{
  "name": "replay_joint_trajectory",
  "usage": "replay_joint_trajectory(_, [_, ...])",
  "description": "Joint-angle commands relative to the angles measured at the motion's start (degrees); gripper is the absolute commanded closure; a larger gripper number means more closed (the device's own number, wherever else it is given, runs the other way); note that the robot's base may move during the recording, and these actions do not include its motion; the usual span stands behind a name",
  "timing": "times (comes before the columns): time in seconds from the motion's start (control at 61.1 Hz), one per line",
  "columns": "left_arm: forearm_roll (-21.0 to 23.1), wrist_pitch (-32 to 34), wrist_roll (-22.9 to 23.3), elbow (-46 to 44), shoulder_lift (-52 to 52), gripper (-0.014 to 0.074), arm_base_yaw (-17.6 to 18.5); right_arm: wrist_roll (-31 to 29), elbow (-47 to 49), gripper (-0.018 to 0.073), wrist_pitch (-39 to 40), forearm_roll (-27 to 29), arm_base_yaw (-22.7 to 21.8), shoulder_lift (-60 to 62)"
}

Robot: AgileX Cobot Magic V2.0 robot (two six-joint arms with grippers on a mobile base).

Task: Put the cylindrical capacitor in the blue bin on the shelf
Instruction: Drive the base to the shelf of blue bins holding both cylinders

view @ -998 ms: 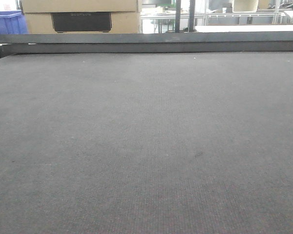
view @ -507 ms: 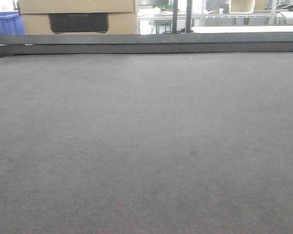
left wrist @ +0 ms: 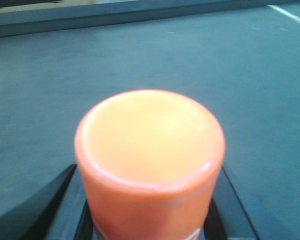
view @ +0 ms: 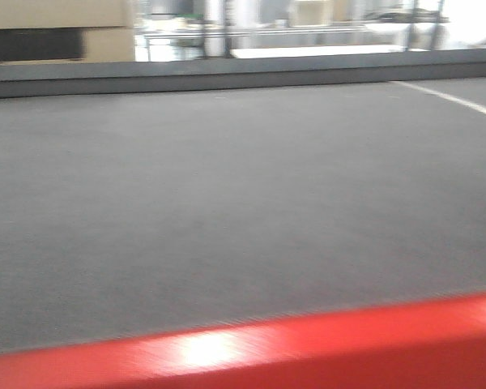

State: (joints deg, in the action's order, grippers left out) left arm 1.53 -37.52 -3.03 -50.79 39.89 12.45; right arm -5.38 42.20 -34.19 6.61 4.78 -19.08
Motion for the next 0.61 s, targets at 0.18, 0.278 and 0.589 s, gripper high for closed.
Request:
replay_joint_trajectory(0.18, [0.3, 1.3, 0.0, -0.1, -0.3, 0.0707, 0.4, 0.0, 0.4, 0.0691, 1.3, -0.6, 0.0, 0.2])
replay_joint_trajectory(0.278, [0.3, 1.3, 0.0, -0.1, -0.3, 0.0707, 0.4, 0.0, 0.4, 0.0691, 1.3, -0.6, 0.0, 0.2])
replay_joint_trajectory(0.589, [0.3, 1.3, 0.0, -0.1, -0.3, 0.0707, 0.4, 0.0, 0.4, 0.0691, 1.3, -0.6, 0.0, 0.2])
